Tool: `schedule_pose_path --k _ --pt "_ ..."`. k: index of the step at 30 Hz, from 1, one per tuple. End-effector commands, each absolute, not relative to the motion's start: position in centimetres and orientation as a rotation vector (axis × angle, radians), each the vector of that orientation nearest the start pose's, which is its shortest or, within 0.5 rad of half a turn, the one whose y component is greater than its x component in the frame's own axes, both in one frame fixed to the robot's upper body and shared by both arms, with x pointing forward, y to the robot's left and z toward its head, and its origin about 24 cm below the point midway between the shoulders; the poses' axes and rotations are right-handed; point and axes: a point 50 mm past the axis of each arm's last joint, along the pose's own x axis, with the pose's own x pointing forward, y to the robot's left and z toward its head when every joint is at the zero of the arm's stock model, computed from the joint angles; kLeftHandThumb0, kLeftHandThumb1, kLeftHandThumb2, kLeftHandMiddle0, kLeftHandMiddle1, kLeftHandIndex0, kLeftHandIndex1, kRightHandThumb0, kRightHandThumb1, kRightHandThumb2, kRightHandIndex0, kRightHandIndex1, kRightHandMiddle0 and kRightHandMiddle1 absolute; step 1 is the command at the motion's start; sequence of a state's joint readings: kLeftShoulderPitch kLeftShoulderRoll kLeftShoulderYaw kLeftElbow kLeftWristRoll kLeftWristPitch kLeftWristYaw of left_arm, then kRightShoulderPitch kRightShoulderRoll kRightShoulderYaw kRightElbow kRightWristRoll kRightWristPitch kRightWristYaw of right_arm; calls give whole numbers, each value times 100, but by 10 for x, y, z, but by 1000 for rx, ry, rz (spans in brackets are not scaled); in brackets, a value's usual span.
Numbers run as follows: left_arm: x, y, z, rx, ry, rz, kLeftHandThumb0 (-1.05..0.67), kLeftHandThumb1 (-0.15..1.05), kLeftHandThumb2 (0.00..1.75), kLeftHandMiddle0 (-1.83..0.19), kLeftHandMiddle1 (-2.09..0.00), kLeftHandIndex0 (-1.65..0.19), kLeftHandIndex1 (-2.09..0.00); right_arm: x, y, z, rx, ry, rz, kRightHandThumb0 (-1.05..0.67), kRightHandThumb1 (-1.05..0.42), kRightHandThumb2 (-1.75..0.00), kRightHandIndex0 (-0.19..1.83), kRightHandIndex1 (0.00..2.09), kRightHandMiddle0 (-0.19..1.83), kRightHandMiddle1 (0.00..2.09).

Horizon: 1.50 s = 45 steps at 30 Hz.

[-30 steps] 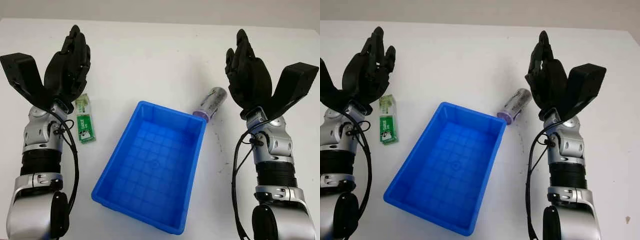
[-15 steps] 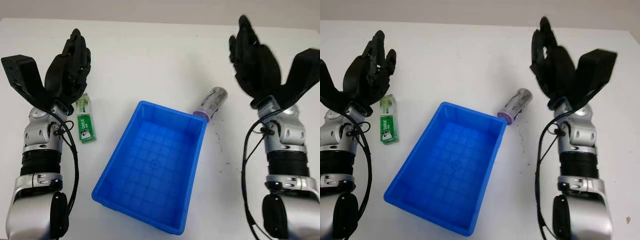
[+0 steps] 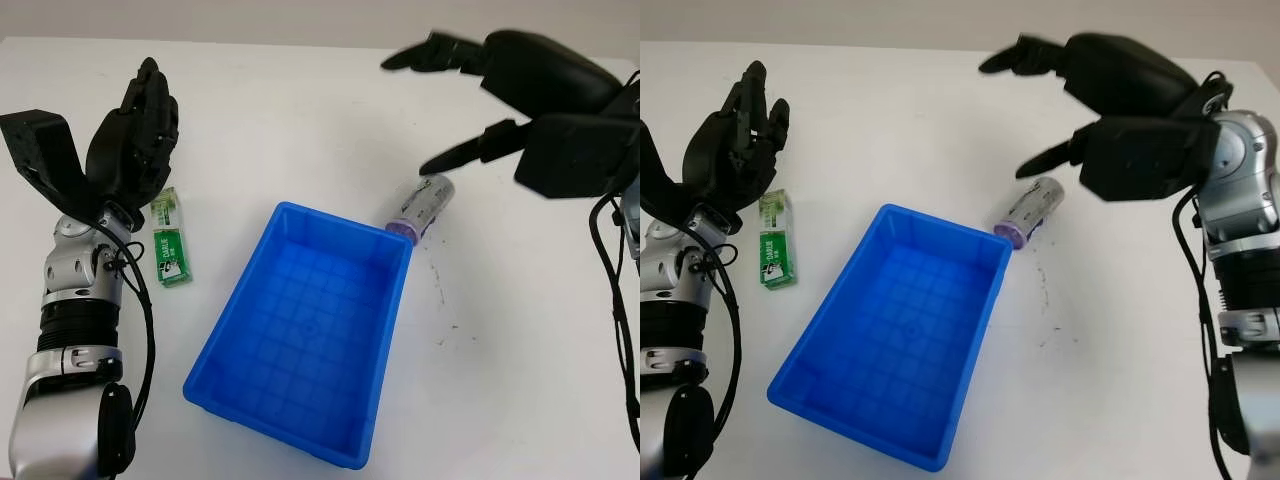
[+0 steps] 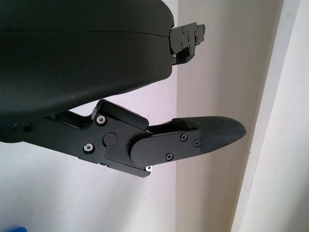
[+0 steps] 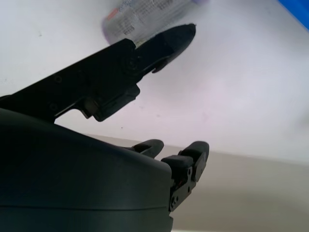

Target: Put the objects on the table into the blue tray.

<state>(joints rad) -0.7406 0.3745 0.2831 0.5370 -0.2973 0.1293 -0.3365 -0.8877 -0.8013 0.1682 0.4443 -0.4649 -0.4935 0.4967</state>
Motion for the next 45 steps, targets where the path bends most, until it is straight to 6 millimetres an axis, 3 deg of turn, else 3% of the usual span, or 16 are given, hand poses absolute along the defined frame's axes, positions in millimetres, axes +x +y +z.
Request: schedule_pose_path --k 1,5,20,24,25,27,28,29,31,37,45 --pt "373 239 182 -85 -215 -136 -76 105 58 19 0 19 0 349 -211 251 -1544 -474 489 -49 -71 -5 39 14 43 14" --pt "373 239 182 -83 -214 -134 -77 105 57 19 0 19 0 352 -212 234 -1575 -460 532 -40 -70 -5 42 13 47 12" --pt "371 241 179 -68 -212 -132 -76 105 58 19 0 19 0 355 -212 202 -1633 -378 622 -38 -77 -6 46 12 48 8" --pt "371 241 179 -62 -210 -133 -75 105 58 19 0 19 0 358 -214 189 -1682 -397 605 -36 -80 -6 63 22 60 16" --pt "371 241 179 -59 -210 -133 -75 105 59 19 0 19 0 359 -215 186 -1708 -410 596 -37 -83 -6 51 79 58 45" --pt "371 241 179 -55 -211 -133 -75 105 59 19 0 19 0 360 -217 181 -1742 -439 578 -40 -88 -6 28 156 40 114" --pt "370 242 179 -55 -212 -133 -75 105 59 19 0 19 0 361 -218 180 -1760 -465 566 -45 -92 -6 25 187 31 156" --pt "370 242 179 -56 -212 -131 -75 105 59 19 0 19 0 361 -218 179 -1770 -487 554 -48 -94 -6 28 198 27 178" --pt "371 242 179 -64 -213 -132 -75 105 58 19 0 19 0 361 -219 176 -1784 -533 535 -53 -99 -6 46 207 36 203" --pt "371 243 180 -53 -209 -138 -77 105 57 19 0 19 0 364 -219 171 -1848 -627 475 -58 -105 -18 95 209 65 209" --pt "371 243 179 -46 -209 -137 -76 105 58 19 0 19 0 368 -218 186 -1727 -704 335 -48 -105 -17 107 209 72 209"
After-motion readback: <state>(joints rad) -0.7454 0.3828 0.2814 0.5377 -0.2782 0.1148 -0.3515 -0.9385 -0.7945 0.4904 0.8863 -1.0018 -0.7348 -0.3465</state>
